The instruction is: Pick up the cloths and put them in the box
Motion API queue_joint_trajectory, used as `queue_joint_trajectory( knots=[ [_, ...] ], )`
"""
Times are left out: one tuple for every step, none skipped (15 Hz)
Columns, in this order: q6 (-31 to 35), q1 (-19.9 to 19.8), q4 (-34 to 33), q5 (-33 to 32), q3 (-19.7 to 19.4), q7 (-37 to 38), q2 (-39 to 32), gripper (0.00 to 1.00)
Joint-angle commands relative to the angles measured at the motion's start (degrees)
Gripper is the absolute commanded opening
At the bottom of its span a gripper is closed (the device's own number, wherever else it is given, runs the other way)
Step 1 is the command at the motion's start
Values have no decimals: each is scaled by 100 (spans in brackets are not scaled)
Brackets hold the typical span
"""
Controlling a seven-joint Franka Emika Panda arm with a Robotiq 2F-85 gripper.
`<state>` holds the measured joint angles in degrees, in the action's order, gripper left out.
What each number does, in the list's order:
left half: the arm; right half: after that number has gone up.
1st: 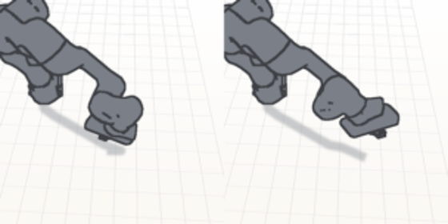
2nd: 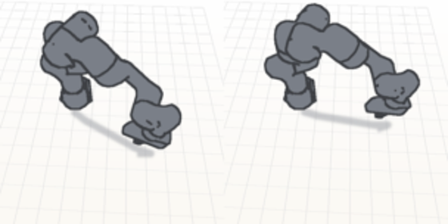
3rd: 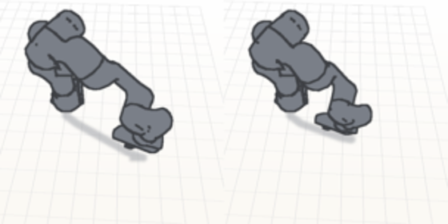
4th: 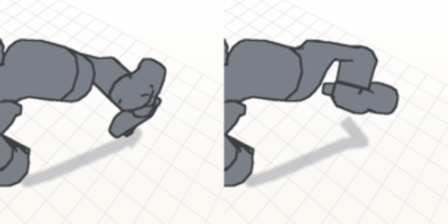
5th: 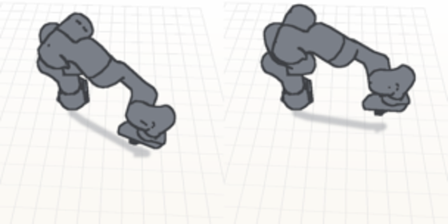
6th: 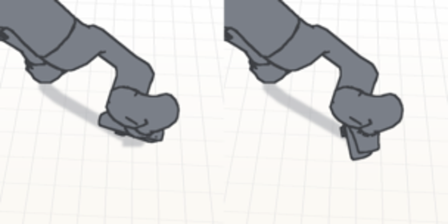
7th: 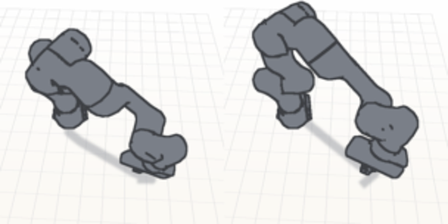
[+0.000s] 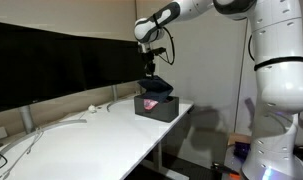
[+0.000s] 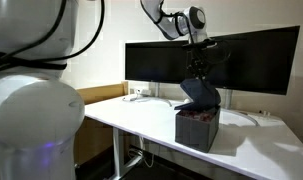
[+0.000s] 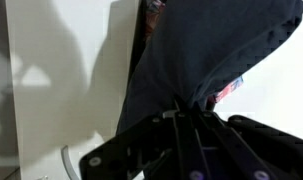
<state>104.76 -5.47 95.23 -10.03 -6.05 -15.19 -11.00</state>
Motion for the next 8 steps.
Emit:
queue_joint_trajectory(
  knots=[
    [172,139,-410,-157,197,-32,-289,5],
    [319,42,-278,-184,151,-247,-179,4],
    [378,42,-349,-208,155,-279,-244,4],
    [391,12,-384,-210,141,-311,-278,4],
    [398,-18,-378,-232,118,-323,-297,4],
    [404,-44,-350,-244,98,-324,-333,4],
    [383,-73,-329,-265,77,-333,-342,4],
    [427,-114,-227,-281,43,-364,-332,4]
  ],
)
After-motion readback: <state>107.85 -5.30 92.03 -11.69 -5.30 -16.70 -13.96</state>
